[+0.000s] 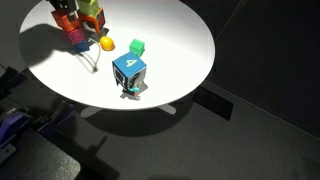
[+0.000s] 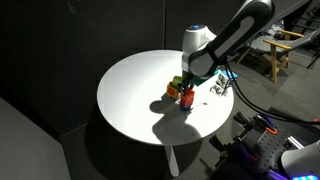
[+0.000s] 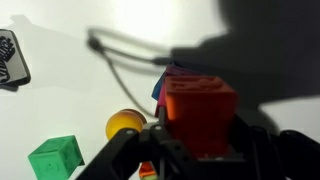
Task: Remove the orange block from the stack and put it close to the green block on the table
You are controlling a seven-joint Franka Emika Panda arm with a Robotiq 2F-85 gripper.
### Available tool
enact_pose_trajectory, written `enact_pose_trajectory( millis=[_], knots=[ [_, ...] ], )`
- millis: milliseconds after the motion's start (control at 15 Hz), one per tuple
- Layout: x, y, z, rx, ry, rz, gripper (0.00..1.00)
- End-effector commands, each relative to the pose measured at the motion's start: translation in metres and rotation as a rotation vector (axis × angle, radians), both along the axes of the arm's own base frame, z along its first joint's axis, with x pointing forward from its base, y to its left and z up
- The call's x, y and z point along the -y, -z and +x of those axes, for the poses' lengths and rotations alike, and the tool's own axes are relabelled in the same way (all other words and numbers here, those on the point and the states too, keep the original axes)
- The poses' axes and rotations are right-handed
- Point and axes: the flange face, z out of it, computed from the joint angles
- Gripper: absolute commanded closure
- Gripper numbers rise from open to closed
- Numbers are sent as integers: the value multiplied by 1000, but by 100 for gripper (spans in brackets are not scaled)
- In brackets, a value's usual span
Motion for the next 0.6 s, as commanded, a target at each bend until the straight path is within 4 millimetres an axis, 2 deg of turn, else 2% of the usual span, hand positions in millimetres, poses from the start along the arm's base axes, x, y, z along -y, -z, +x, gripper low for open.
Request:
enact_pose_trajectory(
  millis=[0, 533],
  knots=[
    [2, -15, 5, -3, 17, -37, 71],
    [17, -35, 8, -34, 62, -58, 74]
  ],
)
